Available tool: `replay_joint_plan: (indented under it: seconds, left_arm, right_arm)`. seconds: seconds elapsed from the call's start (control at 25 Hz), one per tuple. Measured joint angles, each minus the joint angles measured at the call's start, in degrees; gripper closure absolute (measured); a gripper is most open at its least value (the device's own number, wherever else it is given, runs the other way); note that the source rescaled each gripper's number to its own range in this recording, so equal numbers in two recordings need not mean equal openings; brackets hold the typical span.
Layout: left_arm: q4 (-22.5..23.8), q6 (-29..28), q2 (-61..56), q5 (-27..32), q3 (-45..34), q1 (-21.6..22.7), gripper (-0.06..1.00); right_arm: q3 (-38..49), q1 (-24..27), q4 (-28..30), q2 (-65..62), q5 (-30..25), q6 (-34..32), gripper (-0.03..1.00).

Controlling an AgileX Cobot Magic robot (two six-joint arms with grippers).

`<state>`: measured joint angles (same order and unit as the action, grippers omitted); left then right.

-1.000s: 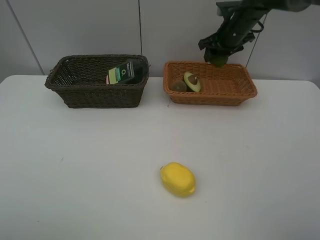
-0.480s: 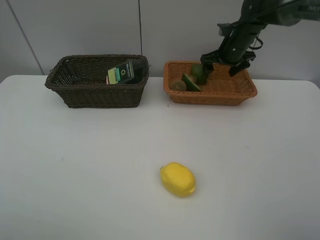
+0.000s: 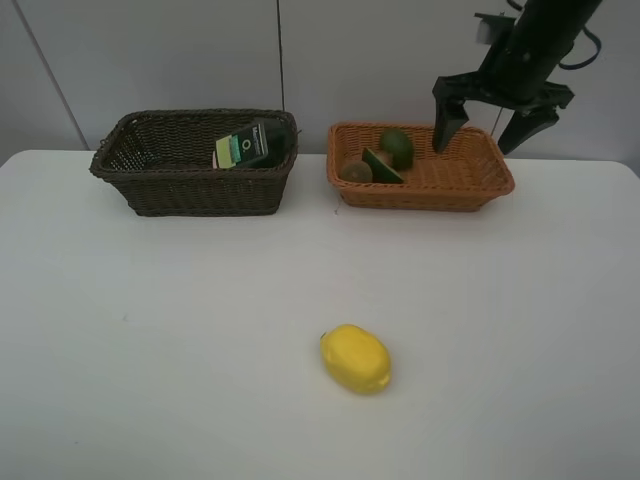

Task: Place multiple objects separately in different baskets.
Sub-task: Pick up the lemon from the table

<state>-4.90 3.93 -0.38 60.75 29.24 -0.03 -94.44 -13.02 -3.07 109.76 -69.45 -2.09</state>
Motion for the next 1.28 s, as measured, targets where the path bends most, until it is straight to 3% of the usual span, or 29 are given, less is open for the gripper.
replay_joint_plan:
  seconds: [0.24,0.4,0.6,0.72,0.88,1.28]
  left_arm:
    - [0.0,0.0,0.0,0.0,0.0,0.0,-0.06]
    - [0.0,0.0,0.0,0.0,0.0,0.0,-0.06]
    - [0.0,0.0,0.0,0.0,0.0,0.0,-0.06]
    - [0.0,0.0,0.0,0.0,0.0,0.0,-0.06]
    - [0.0,0.0,0.0,0.0,0.0,0.0,-0.06]
    - [0.0,0.0,0.0,0.0,0.0,0.0,-0.06]
  right_arm:
    - [22.8,-8.8,0.3,-18.2,-0.3,-0.2,-0.01]
    - [34.5,-21.0,-0.4,-25.3,0.2,-2.6,-0.01]
    - [43.2,-31.9,-1.6,-24.6,11.5,-7.0,-0.01]
    - [43.3,-33.3,-2.4,-21.0,17.9,-7.3,-0.01]
    - [40.7,-33.4,-2.7,-14.7,22.0,-7.3,-0.01]
    - [34.9,-33.4,-2.4,-0.9,23.8,-6.4,-0.01]
